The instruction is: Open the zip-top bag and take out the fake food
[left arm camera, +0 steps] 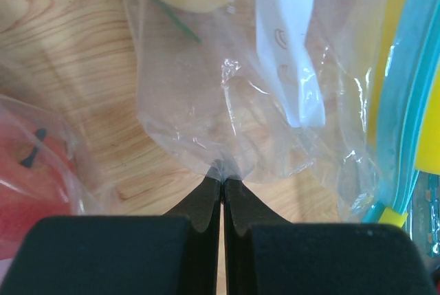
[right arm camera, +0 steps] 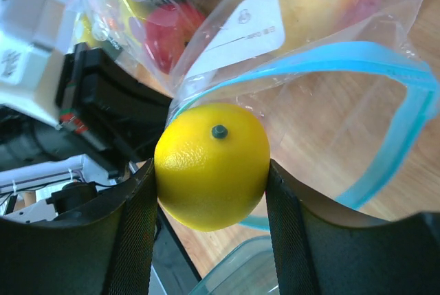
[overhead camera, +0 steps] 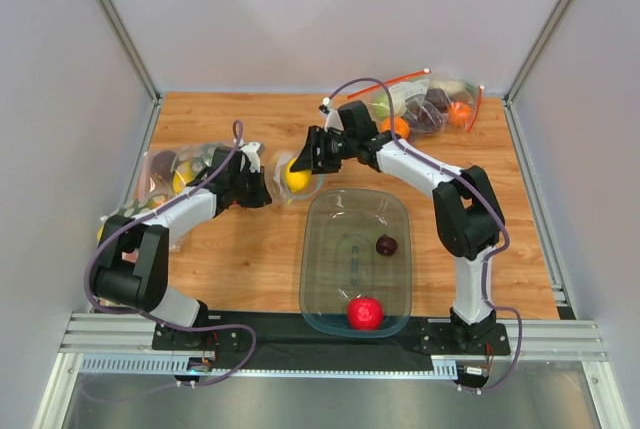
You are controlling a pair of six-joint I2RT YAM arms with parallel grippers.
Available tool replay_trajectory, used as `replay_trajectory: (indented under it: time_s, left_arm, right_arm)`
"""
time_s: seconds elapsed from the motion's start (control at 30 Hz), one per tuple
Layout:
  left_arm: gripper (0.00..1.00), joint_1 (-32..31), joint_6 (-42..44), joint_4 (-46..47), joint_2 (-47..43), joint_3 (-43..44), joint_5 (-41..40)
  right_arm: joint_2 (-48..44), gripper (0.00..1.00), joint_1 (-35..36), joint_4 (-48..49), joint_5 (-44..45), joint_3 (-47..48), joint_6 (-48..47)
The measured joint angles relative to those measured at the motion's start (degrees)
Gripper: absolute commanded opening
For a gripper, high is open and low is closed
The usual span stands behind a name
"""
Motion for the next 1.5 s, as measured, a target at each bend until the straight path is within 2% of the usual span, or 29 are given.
replay_trajectory:
  time_s: [0.37,0.53,0.9,1.07,1.13,1.2,1.3,1.5]
  left_arm:
    - [0.0,1.4,-0.8,-1.3,0.6,0.2,0.0]
    - [0.0,1.5,-1.3,-2.1,0.7,1.2,-0.2]
    - [0.0,1.8,-2.5,-2.9,0.7,1.3,0.6]
    - [0.0,1.8,-2.8,-2.4,0.7,1.3,1.9]
    - [0.0,1.8,-2.9,-2.4,0.7,1.3,2.5]
    - [0.0,1.8,-2.9,-2.4,0.5,1.3,2.9]
    - [0.0,1.8,-3.0,-2.5,0.2,1.2,3.6]
    - [0.0,1.8,-2.9,-2.6,-0.3,1.2,4.2]
  right_arm:
    - [-7.8,0.05,-2.1,2.1,-0.3,-3.6,-0.3]
    - [-12.7,0.06,-2.3,0.7,-0.4,-8.4,-2.6]
    - [-32.7,0.09,-2.3,-11.4,1.8,-20.9,-13.0]
    - [-36.3,0.14,-2.1,-16.2,3.7,-23.7,-15.9]
    - [-36.7,0.31,-1.8,-17.8,4.7,-24.9,-16.8]
    - [-36.7,0.59,-1.4,-19.5,5.9,-25.7,-17.6]
    - [-36.7,0.76,-0.9,-21.9,7.3,-26.5,-18.6]
    - [-36.8,0.8,-0.7,-23.5,9.2,-26.3,-20.1]
